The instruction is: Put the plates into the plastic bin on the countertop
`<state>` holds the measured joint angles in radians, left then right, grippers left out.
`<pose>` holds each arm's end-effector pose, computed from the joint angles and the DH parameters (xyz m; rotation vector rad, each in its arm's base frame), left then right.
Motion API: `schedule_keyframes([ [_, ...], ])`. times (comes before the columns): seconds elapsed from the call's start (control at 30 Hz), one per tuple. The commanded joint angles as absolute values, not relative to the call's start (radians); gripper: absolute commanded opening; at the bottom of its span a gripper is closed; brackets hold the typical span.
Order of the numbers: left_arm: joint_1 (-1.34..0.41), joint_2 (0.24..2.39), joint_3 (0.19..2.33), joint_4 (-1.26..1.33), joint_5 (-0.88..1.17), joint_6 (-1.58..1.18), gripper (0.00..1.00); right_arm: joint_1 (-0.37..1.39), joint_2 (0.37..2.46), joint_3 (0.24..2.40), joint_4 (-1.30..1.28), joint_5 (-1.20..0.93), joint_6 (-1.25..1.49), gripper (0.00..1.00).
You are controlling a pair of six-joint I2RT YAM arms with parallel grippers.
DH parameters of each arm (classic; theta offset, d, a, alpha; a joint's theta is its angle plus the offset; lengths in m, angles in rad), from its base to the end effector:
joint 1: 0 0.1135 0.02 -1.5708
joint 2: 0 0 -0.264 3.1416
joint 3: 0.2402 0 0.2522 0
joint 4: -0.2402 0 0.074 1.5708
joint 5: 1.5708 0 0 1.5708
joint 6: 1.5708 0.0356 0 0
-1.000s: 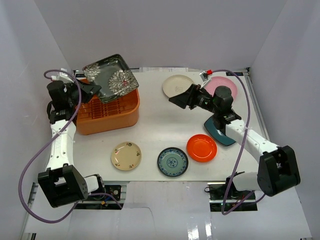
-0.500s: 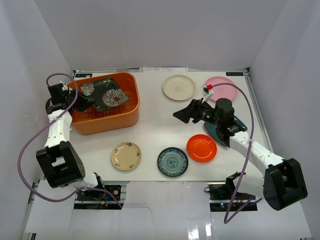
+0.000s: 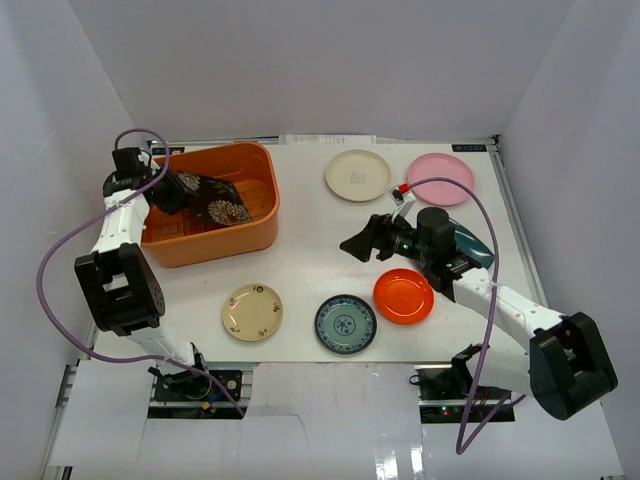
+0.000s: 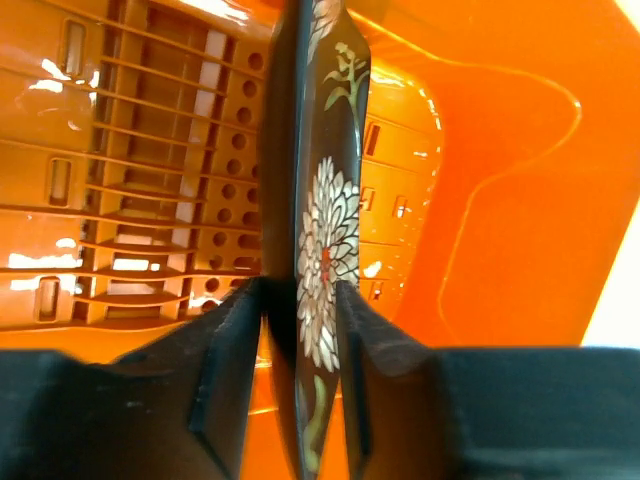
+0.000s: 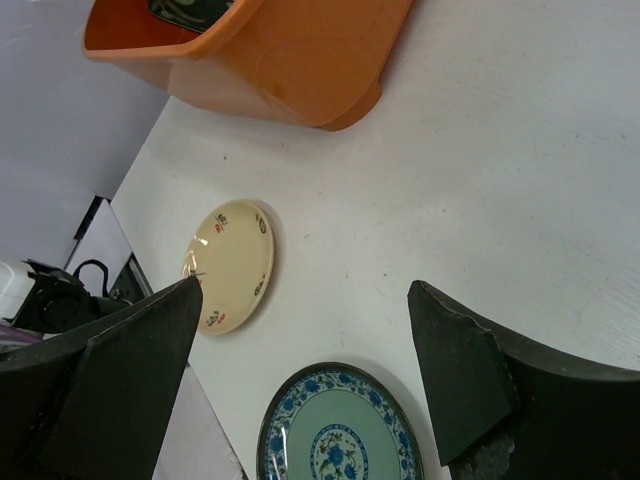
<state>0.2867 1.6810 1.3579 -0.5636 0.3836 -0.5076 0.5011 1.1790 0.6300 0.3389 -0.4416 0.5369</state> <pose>0.3567 0.0913 0.2721 -0.7900 2.3208 -0.5680 0.2236 0.1398 0.2587 -0.3072 1.8824 1.1190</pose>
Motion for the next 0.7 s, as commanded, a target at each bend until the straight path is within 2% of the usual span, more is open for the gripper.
schedule_keyframes([
  [0.0, 0.264, 1.657, 1.416, -0.549, 0.359, -0.469, 0.46, 0.529, 1.184, 0.64, 0.345, -0.379, 0.496, 0.9],
  [0.07, 0.261, 1.655, 1.407, -0.551, 0.327, -0.463, 0.51, 0.561, 1.201, 0.649, 0.338, -0.353, 0.488, 0.9],
  [0.23, 0.258, 1.632, 1.384, -0.548, 0.269, -0.453, 0.88, 0.67, 1.256, 0.673, 0.348, -0.282, 0.48, 0.91],
  [0.33, 0.256, 1.612, 1.376, -0.54, 0.259, -0.457, 0.98, 0.712, 1.302, 0.683, 0.374, -0.239, 0.491, 0.91],
  [0.5, 0.256, 1.56, 1.348, -0.512, 0.23, -0.466, 0.98, 0.713, 1.356, 0.709, 0.393, -0.155, 0.512, 0.89],
  [0.6, 0.256, 1.481, 1.277, -0.438, 0.199, -0.491, 0.98, 0.698, 1.364, 0.733, 0.382, -0.109, 0.517, 0.84],
  [0.67, 0.256, 1.406, 1.191, -0.347, 0.216, -0.518, 0.98, 0.687, 1.37, 0.744, 0.373, -0.124, 0.511, 0.77],
])
